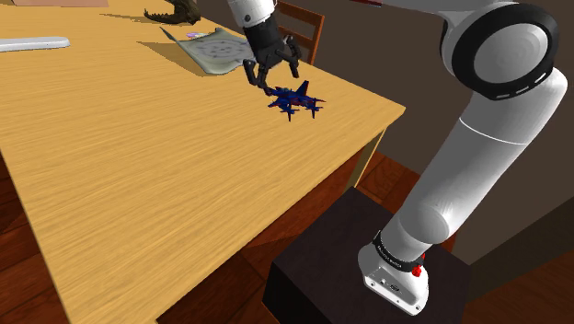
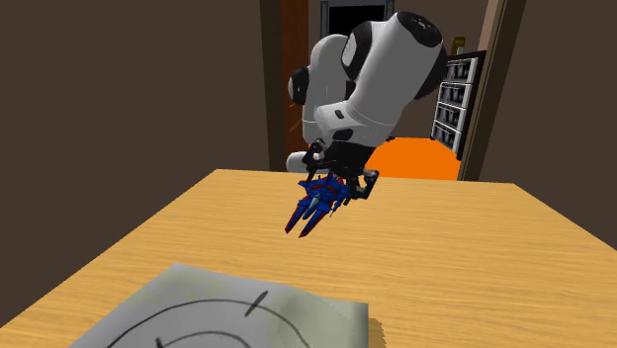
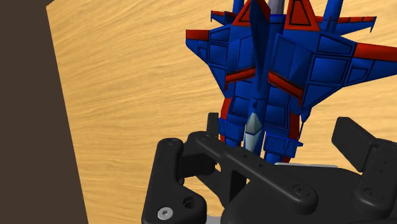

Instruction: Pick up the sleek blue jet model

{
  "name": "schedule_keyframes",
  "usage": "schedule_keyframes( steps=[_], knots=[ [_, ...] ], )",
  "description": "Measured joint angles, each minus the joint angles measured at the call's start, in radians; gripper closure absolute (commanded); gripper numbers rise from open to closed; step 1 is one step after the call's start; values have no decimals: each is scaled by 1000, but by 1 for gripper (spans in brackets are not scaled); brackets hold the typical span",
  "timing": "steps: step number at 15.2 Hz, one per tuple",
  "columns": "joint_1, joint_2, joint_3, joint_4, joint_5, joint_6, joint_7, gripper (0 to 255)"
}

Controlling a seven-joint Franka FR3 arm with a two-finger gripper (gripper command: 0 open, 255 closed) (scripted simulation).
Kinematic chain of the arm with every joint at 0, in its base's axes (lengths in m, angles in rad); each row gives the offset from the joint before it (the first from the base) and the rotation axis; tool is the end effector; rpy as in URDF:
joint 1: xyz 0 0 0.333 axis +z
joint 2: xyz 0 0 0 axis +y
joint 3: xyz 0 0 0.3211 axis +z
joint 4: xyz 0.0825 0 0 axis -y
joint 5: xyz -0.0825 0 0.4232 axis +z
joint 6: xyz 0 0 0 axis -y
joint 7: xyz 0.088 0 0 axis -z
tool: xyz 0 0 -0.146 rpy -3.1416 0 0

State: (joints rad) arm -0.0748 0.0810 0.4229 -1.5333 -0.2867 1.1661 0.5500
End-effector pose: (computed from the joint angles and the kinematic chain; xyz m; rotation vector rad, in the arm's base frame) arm 0.5354 0.1351 0.5498 2.6767 -0.3360 -0.3944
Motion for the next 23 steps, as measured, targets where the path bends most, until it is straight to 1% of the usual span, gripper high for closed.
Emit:
schedule_keyframes(
  steps=[2, 3, 13, 16, 23],
  knots=[
    [-2, -4, -1, -29, 3, 25, 4, 0],
    [-3, -6, -2, -38, 4, 33, 5, 255],
    [-4, -8, -2, -47, 4, 40, 5, 255],
    [-1, 1, -1, -9, 0, 10, 1, 255],
    [11, 28, 6, 118, -18, -93, -13, 255]
  ],
)
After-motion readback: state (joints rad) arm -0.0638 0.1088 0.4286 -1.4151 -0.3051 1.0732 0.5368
